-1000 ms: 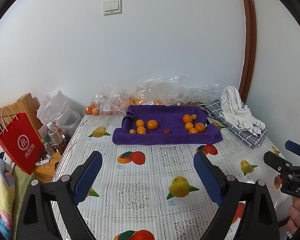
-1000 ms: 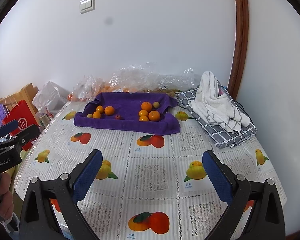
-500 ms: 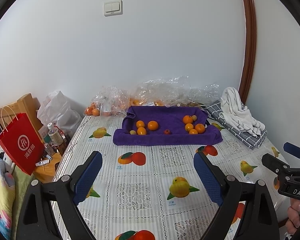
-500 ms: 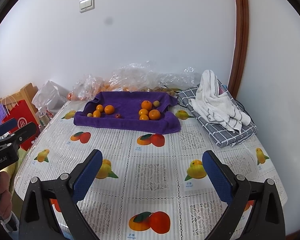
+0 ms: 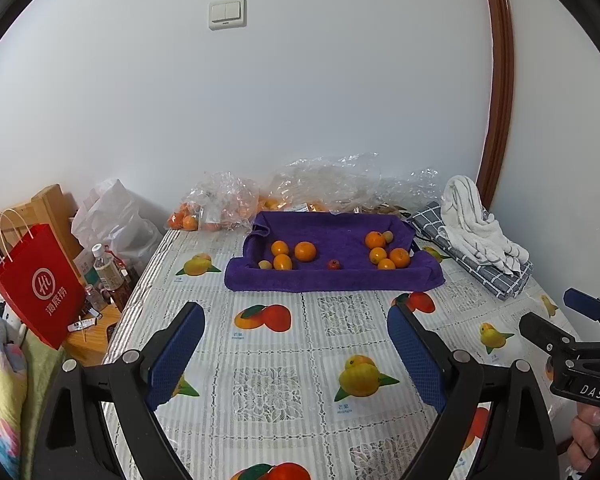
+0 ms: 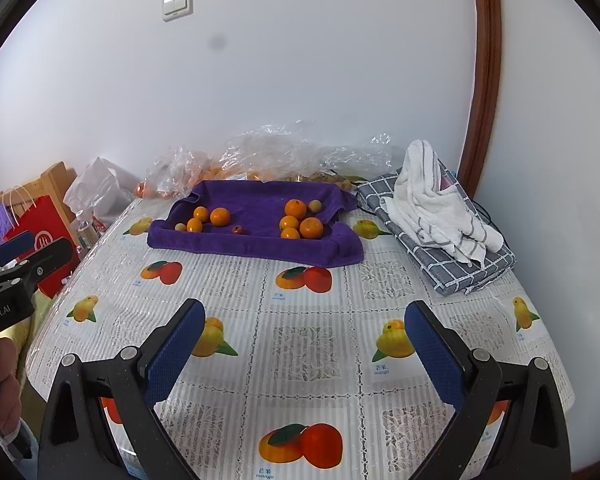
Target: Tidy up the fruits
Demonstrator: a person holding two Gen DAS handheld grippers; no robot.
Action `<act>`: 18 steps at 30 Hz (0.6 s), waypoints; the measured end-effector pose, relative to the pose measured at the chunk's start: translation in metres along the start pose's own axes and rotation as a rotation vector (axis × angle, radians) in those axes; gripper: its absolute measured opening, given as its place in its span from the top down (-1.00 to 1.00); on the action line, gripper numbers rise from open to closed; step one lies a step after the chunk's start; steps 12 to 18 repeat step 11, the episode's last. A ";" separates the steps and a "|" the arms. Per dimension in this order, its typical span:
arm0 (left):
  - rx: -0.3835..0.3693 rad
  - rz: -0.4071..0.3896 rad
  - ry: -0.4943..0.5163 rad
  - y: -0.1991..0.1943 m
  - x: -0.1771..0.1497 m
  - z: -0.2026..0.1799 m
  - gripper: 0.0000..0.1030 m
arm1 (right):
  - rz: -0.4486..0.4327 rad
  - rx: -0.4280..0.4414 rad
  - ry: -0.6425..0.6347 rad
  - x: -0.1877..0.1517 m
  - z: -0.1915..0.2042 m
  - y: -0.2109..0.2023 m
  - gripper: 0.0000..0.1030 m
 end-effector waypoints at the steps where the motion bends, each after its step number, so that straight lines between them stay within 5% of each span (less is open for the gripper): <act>1: 0.000 0.001 -0.003 0.002 0.000 0.000 -0.80 | 0.001 -0.001 -0.002 0.000 0.001 0.002 -0.92; 18: 0.001 0.027 -0.008 0.026 -0.001 0.007 -0.80 | 0.019 -0.011 -0.004 0.005 0.001 0.024 -0.92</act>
Point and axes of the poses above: each gripper's, at about its wrist camera, not at the fingertips, and y roughly the way its jaws point, z to its left, x to its top, the point moved 10 cm from there along y, roughly the way its jaws point, and after that the axes turned 13 degrees about y, right-handed, at the moved point
